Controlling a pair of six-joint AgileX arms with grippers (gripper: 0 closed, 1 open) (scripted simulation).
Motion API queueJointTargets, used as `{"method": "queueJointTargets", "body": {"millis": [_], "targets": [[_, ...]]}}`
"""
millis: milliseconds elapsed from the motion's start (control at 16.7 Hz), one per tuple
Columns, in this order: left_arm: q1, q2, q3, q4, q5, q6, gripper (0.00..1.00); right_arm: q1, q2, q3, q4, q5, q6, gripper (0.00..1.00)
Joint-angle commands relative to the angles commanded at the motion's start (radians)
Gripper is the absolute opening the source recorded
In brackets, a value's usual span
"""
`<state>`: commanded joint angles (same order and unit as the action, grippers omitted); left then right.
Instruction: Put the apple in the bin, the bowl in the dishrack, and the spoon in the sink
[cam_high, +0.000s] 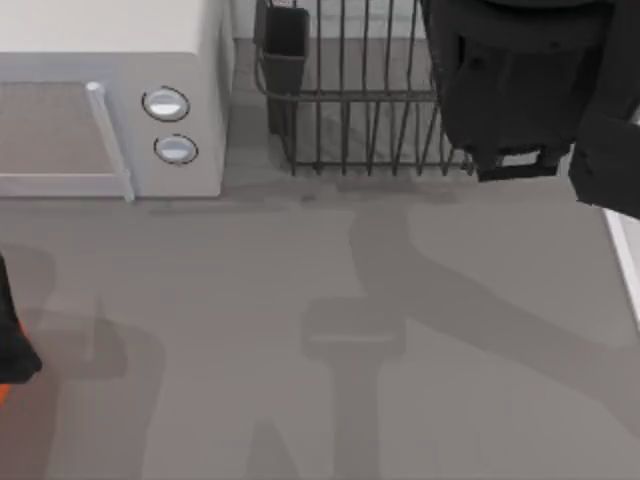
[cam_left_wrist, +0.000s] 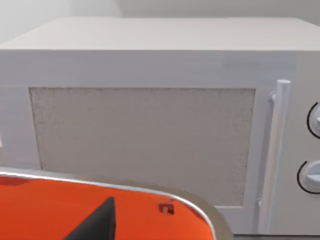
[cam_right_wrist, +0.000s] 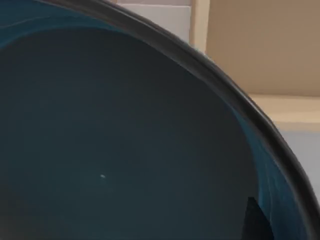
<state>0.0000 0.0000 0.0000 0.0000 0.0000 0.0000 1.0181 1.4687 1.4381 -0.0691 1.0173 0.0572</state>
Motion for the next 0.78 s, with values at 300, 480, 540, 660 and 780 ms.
{"method": "queueJointTargets", "body": {"millis": [300, 480, 540, 660, 780], "targets": [[0.000, 0.000, 0.000, 0.000, 0.000, 0.000, 1.00, 0.020, -0.027, -0.001, 0.046, 0.044, -0.026, 0.00], [0.000, 0.000, 0.000, 0.000, 0.000, 0.000, 1.00, 0.013, -0.023, 0.002, 0.046, 0.041, -0.024, 0.00], [0.000, 0.000, 0.000, 0.000, 0.000, 0.000, 1.00, 0.007, -0.011, 0.002, 0.058, 0.034, -0.024, 0.00], [0.000, 0.000, 0.000, 0.000, 0.000, 0.000, 1.00, -0.022, 0.043, 0.000, 0.114, 0.002, -0.023, 0.00], [0.000, 0.000, 0.000, 0.000, 0.000, 0.000, 1.00, -0.072, 0.130, -0.008, 0.208, -0.047, -0.025, 0.00]]}}
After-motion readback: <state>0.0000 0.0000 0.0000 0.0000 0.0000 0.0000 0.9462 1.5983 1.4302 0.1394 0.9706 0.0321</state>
